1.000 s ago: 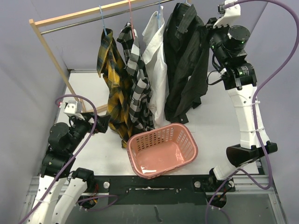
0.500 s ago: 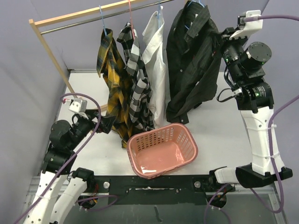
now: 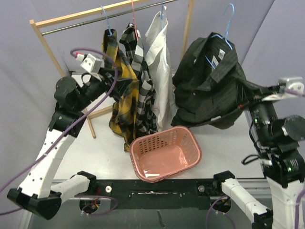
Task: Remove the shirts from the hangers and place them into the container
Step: Pick up the hanger from the clothesline, then remove the shirt from the hanger.
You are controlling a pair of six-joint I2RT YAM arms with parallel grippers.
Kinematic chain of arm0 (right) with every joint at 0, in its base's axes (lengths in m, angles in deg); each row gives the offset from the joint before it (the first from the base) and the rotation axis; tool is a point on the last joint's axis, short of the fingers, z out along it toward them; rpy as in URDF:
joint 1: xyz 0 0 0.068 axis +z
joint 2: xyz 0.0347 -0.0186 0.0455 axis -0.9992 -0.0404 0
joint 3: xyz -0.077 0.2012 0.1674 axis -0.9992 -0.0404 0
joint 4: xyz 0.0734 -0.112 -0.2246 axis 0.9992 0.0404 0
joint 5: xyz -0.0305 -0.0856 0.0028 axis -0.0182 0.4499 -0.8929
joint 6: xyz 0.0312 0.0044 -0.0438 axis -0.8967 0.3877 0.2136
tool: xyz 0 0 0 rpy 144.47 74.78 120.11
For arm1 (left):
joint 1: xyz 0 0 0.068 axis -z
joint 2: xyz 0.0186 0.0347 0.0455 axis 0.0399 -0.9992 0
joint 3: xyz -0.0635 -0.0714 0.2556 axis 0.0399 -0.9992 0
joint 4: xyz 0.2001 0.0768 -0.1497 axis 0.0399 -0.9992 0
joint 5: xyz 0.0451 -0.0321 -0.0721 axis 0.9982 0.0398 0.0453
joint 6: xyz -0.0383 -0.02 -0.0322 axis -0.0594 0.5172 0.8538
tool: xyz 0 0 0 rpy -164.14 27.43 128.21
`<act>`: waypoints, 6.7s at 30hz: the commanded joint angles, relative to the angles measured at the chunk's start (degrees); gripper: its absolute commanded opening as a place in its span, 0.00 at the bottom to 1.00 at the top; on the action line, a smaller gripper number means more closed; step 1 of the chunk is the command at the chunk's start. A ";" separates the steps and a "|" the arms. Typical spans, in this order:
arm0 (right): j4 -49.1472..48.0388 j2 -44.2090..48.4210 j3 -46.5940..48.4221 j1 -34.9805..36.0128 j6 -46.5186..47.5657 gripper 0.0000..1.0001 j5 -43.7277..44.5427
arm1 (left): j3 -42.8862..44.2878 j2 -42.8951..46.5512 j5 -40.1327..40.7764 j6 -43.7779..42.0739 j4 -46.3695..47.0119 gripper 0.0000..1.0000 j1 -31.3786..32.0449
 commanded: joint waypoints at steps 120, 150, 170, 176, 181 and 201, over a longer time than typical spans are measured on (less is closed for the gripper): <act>13.40 7.42 -18.08 4.73 -12.88 0.57 -0.53 | 42.61 -36.01 39.61 -42.82 -11.72 0.00 34.43; 23.35 12.22 -15.18 4.81 -10.29 0.00 31.25 | 31.91 -32.13 51.33 -46.62 -3.19 0.00 35.16; 12.71 6.54 -4.98 8.43 4.08 0.00 47.28 | 35.60 -28.86 51.75 -49.25 -9.25 0.00 31.63; 5.75 -0.82 1.96 8.73 12.81 0.00 47.11 | 35.35 -28.54 51.87 -48.38 -9.74 0.00 31.64; 2.51 -5.12 8.41 8.66 15.07 0.00 43.16 | 35.16 -28.07 53.06 -48.84 -9.20 0.00 31.76; -1.90 -12.21 10.76 10.44 26.84 0.00 49.73 | 34.41 -20.59 49.06 -45.72 -9.33 0.00 31.98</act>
